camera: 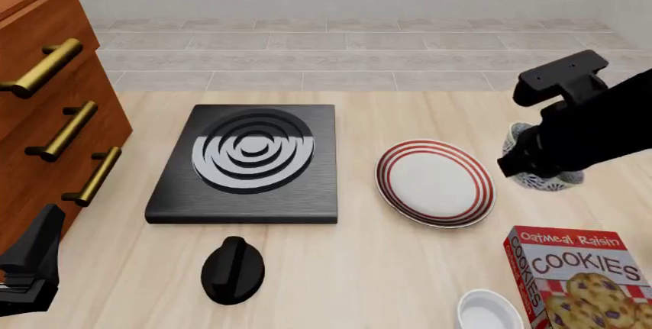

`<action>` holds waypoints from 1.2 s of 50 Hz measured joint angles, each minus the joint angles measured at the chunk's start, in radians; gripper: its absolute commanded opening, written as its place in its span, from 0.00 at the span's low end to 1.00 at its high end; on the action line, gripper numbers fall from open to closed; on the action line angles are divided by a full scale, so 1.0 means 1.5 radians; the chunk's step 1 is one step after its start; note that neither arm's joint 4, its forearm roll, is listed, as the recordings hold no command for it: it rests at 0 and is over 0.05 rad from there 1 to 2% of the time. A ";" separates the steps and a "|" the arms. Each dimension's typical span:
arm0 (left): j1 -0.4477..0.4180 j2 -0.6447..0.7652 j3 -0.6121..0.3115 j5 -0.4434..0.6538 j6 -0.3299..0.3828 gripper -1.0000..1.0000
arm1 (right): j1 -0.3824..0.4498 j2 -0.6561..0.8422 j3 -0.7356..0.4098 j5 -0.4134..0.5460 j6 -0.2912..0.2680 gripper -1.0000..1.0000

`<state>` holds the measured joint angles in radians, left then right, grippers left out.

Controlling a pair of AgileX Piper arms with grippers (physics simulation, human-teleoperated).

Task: Pick the akita bowl on the cookies box and place it on the plate.

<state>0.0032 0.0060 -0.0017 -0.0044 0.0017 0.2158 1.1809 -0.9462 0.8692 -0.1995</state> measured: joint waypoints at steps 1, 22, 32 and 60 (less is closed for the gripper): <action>0.000 0.000 0.000 0.000 0.000 1.00 | 0.002 0.005 -0.004 -0.002 0.001 0.00; 0.000 0.000 0.000 0.000 0.000 1.00 | 0.047 0.116 -0.081 -0.033 0.009 0.00; 0.000 0.000 0.000 0.000 0.000 1.00 | 0.062 0.165 -0.116 -0.042 0.006 0.00; 0.000 0.000 0.000 0.000 0.000 1.00 | 0.078 0.276 -0.182 -0.063 0.005 0.00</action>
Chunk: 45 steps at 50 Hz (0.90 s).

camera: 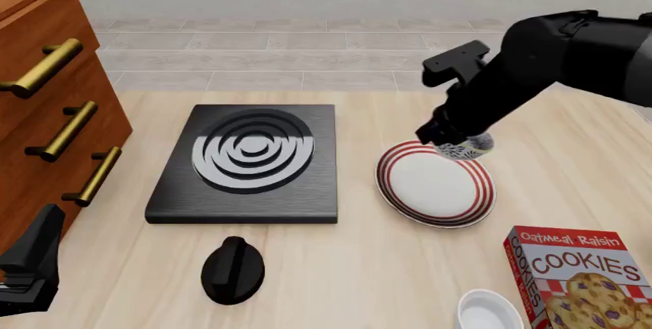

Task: Pick the akita bowl on the cookies box and place it on the plate.

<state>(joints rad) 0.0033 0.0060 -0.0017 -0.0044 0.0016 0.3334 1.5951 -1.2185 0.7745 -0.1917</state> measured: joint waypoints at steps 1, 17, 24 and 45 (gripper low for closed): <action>0.000 0.000 0.000 0.000 0.000 1.00 | 0.000 0.003 -0.001 -0.001 0.000 0.00; 0.000 0.000 0.000 0.000 0.000 1.00 | -0.001 0.051 -0.037 -0.005 -0.002 0.00; 0.000 0.000 0.000 0.000 0.000 1.00 | -0.004 0.068 -0.055 -0.002 -0.005 0.00; 0.000 0.000 0.000 0.000 0.000 1.00 | -0.007 0.098 -0.079 -0.004 -0.008 0.00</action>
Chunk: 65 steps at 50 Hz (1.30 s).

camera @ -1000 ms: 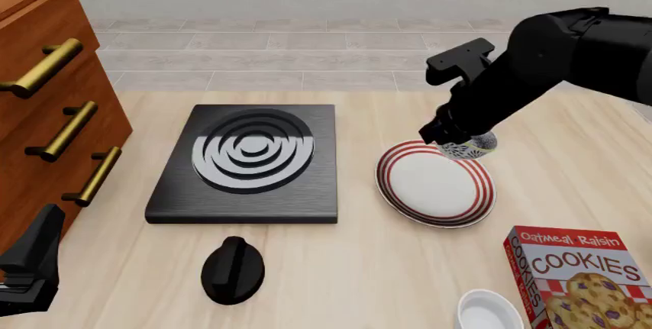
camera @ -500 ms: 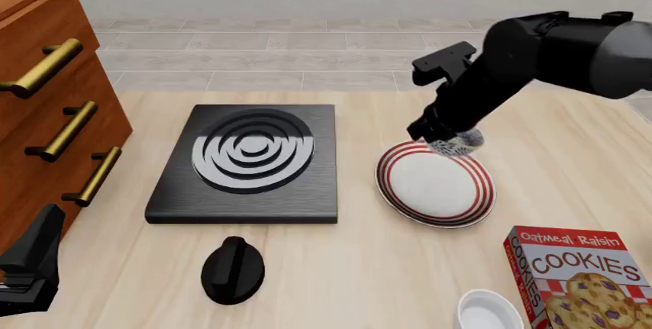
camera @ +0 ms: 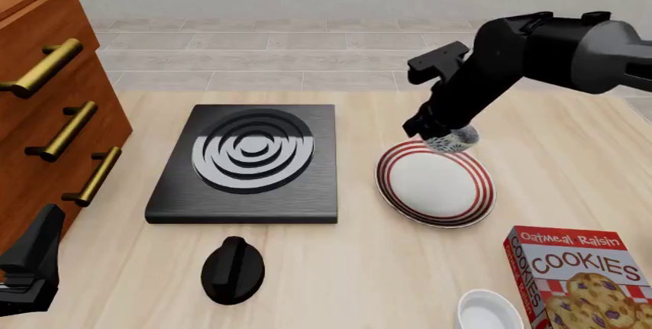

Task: Pick the akita bowl on the cookies box and place it on the plate.

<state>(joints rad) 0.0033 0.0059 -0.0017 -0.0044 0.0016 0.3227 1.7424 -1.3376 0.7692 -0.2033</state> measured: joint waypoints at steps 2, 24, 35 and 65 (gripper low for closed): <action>0.000 0.000 0.000 0.000 0.000 1.00 | 0.001 0.002 -0.001 -0.001 0.000 0.00; 0.000 0.000 0.000 0.000 0.000 1.00 | 0.005 0.025 0.001 -0.017 0.006 0.00; 0.000 0.000 0.000 0.000 0.000 1.00 | 0.004 0.037 0.013 -0.030 0.010 0.00; 0.000 0.000 0.000 0.000 0.000 1.00 | 0.007 0.065 0.029 -0.060 0.021 0.00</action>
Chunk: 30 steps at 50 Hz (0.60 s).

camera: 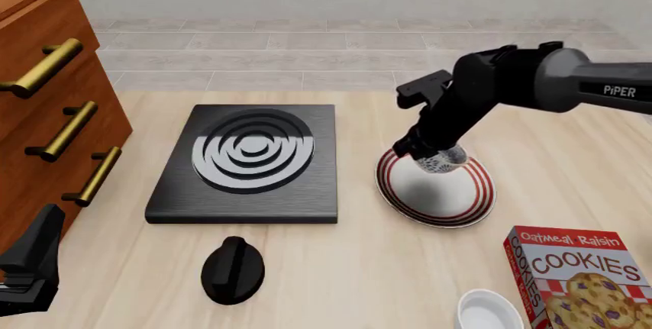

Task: Pick the akita bowl on the cookies box and place it on the plate.

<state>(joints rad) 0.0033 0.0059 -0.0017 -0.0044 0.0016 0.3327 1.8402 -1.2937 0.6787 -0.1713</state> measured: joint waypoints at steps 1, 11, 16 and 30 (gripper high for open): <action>0.000 0.000 0.000 0.000 0.000 1.00 | 0.000 0.001 0.000 -0.001 0.001 0.00; 0.000 0.000 0.000 0.000 0.000 1.00 | 0.004 0.008 0.003 -0.009 0.006 0.00; 0.000 0.000 0.000 0.000 0.000 1.00 | 0.006 0.011 0.005 -0.013 0.009 0.00; 0.000 0.000 0.000 0.000 0.000 1.00 | 0.009 0.020 0.013 -0.025 0.016 0.00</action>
<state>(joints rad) 0.0033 0.0060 -0.0017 -0.0044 0.0016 0.3462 1.8696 -1.2748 0.6415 -0.1476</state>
